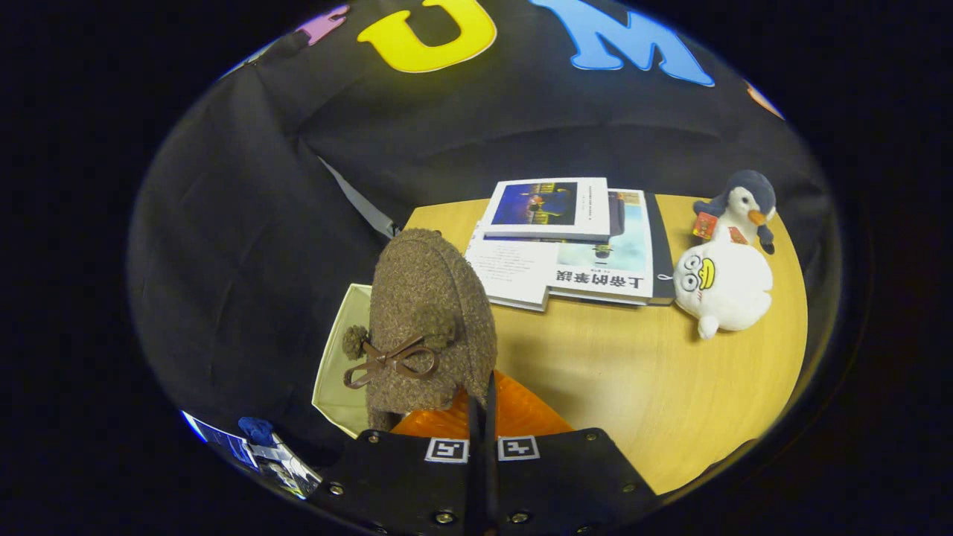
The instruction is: Open the storage box then place both shoes into the box .Put the left shoe in first, then the right shoe, with the right side of both shoes facing outward in a uniform manner.
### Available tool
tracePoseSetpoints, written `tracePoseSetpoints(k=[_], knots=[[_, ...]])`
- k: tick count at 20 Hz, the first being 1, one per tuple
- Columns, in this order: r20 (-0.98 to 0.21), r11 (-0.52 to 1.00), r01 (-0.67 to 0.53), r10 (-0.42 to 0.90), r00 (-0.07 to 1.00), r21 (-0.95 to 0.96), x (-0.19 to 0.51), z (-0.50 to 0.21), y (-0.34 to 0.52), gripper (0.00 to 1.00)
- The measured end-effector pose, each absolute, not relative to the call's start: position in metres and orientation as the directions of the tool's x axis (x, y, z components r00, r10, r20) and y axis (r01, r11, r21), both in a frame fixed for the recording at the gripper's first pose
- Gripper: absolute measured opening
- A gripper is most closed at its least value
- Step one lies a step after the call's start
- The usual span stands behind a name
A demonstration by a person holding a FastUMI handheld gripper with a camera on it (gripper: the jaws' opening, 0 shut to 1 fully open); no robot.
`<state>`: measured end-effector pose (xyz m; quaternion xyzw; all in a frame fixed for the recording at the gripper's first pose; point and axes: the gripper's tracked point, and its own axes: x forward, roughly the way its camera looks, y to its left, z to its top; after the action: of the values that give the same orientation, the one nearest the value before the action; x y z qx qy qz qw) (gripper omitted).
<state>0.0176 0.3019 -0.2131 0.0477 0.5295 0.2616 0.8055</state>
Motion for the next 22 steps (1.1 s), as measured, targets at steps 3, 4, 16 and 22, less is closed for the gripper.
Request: tracePoseSetpoints(k=[3, 4, 16, 22], knots=[[-0.823, 0.836, -0.409, 0.496, 0.277, 0.366, 0.017, -0.211, 0.336, 0.00], [-0.823, 0.830, -0.420, 0.501, 0.269, 0.367, 0.017, -0.211, 0.347, 0.00], [-0.854, 0.776, -0.531, 0.491, 0.169, 0.340, -0.005, -0.231, 0.440, 0.00], [-0.877, 0.777, -0.544, 0.459, 0.144, 0.317, -0.013, -0.248, 0.459, 0.00]])
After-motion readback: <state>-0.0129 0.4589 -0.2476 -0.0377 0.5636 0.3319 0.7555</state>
